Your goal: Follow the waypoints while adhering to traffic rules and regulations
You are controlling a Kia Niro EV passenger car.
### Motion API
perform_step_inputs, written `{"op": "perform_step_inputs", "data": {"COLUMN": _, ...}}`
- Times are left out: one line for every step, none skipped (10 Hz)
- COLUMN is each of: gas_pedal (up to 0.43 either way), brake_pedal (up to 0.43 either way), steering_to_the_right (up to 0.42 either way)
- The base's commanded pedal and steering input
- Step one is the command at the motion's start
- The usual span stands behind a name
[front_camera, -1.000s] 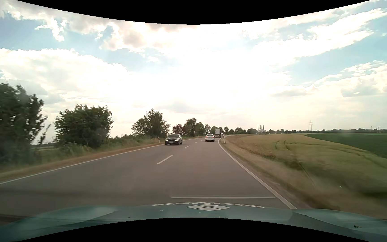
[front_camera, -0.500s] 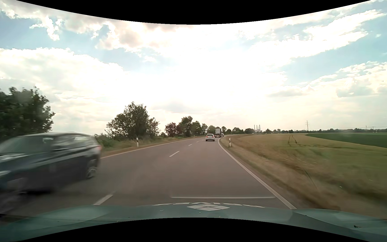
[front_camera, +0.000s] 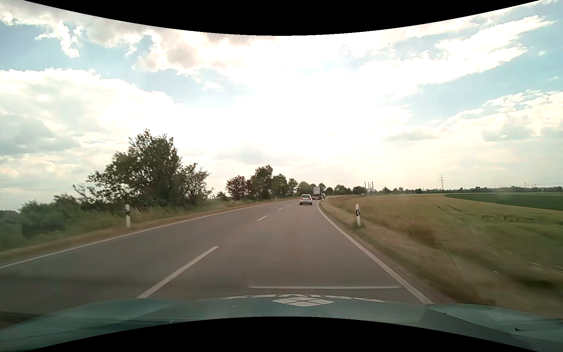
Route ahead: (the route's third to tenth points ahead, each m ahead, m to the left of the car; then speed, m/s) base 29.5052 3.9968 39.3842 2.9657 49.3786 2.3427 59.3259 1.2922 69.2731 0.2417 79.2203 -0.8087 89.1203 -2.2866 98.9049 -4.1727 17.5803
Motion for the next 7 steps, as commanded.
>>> {"op": "perform_step_inputs", "data": {"gas_pedal": 0.220, "brake_pedal": 0.000, "steering_to_the_right": 0.009}}
{"op": "perform_step_inputs", "data": {"gas_pedal": 0.220, "brake_pedal": 0.000, "steering_to_the_right": 0.008}}
{"op": "perform_step_inputs", "data": {"gas_pedal": 0.220, "brake_pedal": 0.000, "steering_to_the_right": 0.008}}
{"op": "perform_step_inputs", "data": {"gas_pedal": 0.220, "brake_pedal": 0.000, "steering_to_the_right": 0.008}}
{"op": "perform_step_inputs", "data": {"gas_pedal": 0.209, "brake_pedal": 0.000, "steering_to_the_right": 0.008}}
{"op": "perform_step_inputs", "data": {"gas_pedal": 0.209, "brake_pedal": 0.000, "steering_to_the_right": 0.008}}
{"op": "perform_step_inputs", "data": {"gas_pedal": 0.209, "brake_pedal": 0.000, "steering_to_the_right": 0.008}}
